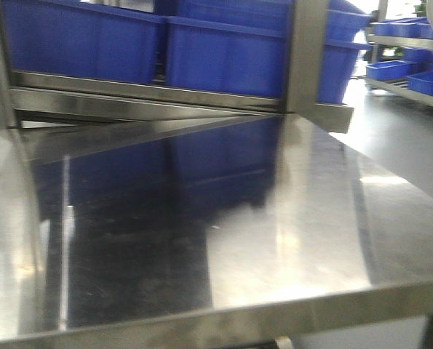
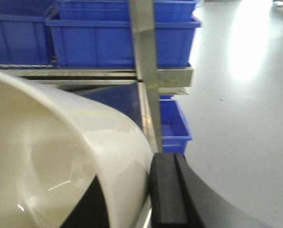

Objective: Move white bin to right shelf second layer
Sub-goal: 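Drive the base away from the table holding the bin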

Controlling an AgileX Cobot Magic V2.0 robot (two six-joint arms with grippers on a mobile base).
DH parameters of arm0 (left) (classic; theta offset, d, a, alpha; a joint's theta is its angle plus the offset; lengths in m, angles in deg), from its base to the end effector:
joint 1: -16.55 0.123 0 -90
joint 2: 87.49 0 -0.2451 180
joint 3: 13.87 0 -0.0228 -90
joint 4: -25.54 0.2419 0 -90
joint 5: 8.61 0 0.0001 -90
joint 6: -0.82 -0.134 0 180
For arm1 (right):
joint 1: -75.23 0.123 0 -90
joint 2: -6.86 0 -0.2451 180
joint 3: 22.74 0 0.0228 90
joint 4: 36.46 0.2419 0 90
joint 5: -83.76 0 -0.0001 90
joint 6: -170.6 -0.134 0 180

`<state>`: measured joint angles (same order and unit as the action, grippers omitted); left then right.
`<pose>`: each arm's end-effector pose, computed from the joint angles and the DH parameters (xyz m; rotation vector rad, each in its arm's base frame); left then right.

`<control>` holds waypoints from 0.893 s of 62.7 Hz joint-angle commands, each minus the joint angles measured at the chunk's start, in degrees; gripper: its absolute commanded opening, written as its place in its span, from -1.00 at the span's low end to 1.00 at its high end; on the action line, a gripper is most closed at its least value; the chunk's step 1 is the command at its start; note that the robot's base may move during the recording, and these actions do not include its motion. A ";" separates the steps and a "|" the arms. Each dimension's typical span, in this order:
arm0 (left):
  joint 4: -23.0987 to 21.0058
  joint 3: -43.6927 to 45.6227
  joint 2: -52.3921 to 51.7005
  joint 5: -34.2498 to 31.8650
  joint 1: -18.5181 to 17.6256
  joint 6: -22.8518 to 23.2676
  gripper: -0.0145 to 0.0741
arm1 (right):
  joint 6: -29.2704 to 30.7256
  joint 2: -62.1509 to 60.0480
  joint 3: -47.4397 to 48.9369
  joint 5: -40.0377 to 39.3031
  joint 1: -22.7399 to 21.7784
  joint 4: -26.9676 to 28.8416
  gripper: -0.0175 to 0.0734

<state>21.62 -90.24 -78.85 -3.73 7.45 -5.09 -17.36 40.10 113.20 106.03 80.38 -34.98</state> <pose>0.1289 -0.0214 0.2038 0.1564 1.5618 -0.1019 0.1573 0.0155 0.3104 0.0563 1.7407 0.1941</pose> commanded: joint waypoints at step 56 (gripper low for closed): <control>-0.31 -2.11 -0.80 -4.88 -0.16 0.20 -0.48 | 0.34 0.13 1.75 -5.69 -0.45 0.19 -0.49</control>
<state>21.62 -90.24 -78.85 -3.73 7.45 -5.09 -17.27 40.10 113.20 106.18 80.38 -34.98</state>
